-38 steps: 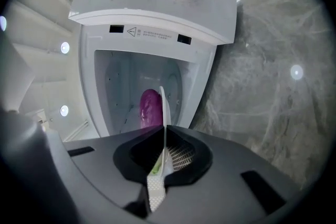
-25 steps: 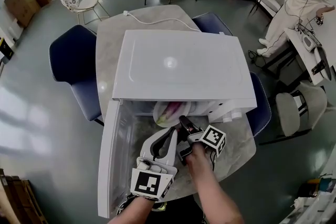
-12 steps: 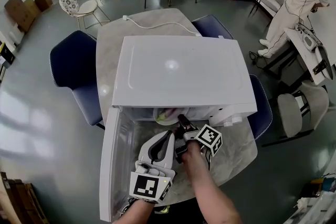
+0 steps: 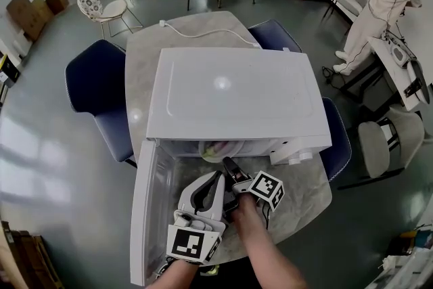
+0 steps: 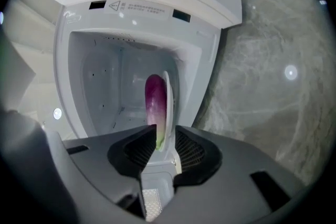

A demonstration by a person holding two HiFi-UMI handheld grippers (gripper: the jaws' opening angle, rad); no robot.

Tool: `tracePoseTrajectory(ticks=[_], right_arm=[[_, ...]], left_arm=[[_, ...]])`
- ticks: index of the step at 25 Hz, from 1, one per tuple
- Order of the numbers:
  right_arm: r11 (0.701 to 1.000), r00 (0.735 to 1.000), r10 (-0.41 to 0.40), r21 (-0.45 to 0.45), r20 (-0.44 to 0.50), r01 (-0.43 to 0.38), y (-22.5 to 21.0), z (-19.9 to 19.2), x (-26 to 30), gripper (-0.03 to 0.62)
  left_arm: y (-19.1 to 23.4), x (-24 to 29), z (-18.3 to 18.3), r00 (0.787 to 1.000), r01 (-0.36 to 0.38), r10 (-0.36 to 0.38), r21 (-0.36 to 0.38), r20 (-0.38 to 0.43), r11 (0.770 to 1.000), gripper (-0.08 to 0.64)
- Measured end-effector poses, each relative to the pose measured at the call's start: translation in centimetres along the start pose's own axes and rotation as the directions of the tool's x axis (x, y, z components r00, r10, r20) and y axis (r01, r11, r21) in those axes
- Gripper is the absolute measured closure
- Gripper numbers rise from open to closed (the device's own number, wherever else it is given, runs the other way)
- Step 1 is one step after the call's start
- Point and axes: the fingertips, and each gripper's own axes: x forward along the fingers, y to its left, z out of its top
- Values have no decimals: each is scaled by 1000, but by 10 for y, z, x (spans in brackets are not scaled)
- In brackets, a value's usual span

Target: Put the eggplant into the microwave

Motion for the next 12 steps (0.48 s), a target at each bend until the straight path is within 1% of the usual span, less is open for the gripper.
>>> tracePoseTrajectory(ticks=[2,3,4,7,12], right_arm=[[1000,1000,-9,18,-20,9,-1,-7,4,488],[1000,1000,-7,27,-22,8,0,-8,6,543],[999,1000,-1,36,-19,2,1,-7,8,568],[998,1000,24,49,0,-24,6,-1,15,574],[999,999,41,29,35,-42,13,10,31,574]], left_arm=[[1,-2,4,1000,-1,1,-1,9,1000,554],[0,-2,5,1000,-1,1,0,12,1000,554],[0,-2,5,1000,0,0,1,14,1000,554],[1,-2,4,1000,0,0,1,13,1000,554],[6,-1,4,1000,-3,3,-2,14,1000,554]])
